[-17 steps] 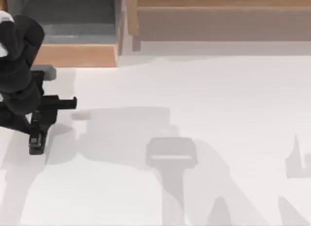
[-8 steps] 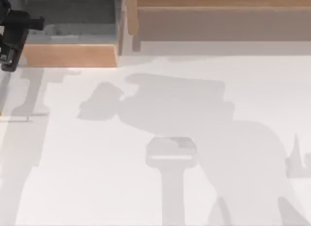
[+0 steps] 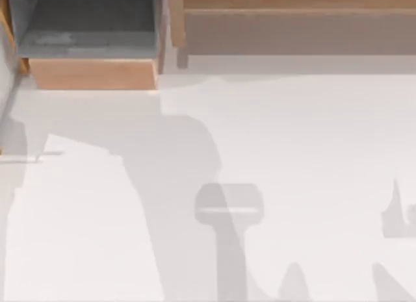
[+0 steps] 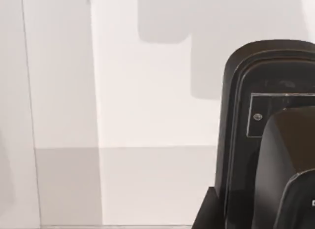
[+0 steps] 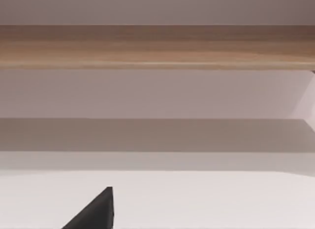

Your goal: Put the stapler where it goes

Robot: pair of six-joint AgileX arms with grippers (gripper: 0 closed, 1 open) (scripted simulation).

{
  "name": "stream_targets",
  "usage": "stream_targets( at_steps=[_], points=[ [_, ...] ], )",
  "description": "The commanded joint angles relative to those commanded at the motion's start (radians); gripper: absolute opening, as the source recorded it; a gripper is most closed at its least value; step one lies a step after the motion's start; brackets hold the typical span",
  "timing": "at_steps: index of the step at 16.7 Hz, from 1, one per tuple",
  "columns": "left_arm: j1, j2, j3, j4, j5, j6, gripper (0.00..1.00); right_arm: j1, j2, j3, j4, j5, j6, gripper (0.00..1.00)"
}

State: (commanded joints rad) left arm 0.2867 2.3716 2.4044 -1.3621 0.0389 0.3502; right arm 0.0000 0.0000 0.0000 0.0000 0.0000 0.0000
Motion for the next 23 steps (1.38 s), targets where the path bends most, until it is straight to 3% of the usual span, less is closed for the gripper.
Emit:
stream_targets(
  at_steps=[6, 22, 23],
  points=[
    [0.05, 0.271, 0.157, -0.104, -0.022, 0.012, 0.0, 0.0, 0.0, 0.0, 0.0, 0.0, 0.0, 1.0],
    [0.048, 0.272, 0.098, -0.065, -0.025, 0.012, 0.0, 0.0, 0.0, 0.0, 0.0, 0.0, 0.0, 1.0],
    [0.048, 0.272, 0.098, -0.065, -0.025, 0.012, 0.08, 0.0, 0.0, 0.0, 0.0, 0.0, 0.0, 1.0]
  ],
)
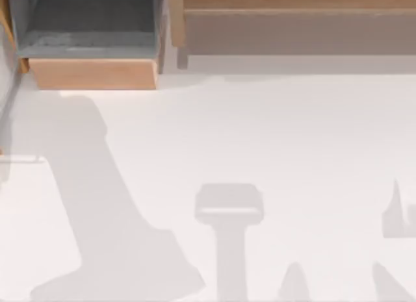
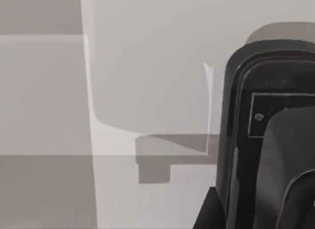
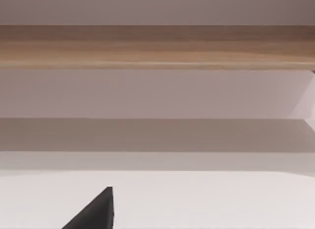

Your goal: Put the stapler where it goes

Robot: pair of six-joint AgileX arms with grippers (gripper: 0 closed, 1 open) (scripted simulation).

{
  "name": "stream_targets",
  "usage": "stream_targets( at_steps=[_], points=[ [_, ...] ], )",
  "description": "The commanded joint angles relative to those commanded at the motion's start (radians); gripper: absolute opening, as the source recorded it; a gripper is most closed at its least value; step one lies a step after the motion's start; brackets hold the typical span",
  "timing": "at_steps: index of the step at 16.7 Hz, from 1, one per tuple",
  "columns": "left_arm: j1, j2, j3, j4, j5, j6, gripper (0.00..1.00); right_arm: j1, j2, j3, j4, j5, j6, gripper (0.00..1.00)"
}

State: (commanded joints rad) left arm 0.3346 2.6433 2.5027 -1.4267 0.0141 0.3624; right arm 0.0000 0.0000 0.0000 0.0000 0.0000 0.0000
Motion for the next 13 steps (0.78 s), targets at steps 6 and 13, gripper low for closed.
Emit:
stream_targets(
  at_steps=[6, 13],
  points=[
    [0.0, 0.0, 0.0, 0.0, 0.0, 0.0, 0.53, 0.0, 0.0, 0.0, 0.0, 0.0, 0.0, 1.0],
    [0.0, 0.0, 0.0, 0.0, 0.0, 0.0, 1.0, 0.0, 0.0, 0.0, 0.0, 0.0, 0.0, 1.0]
  ],
)
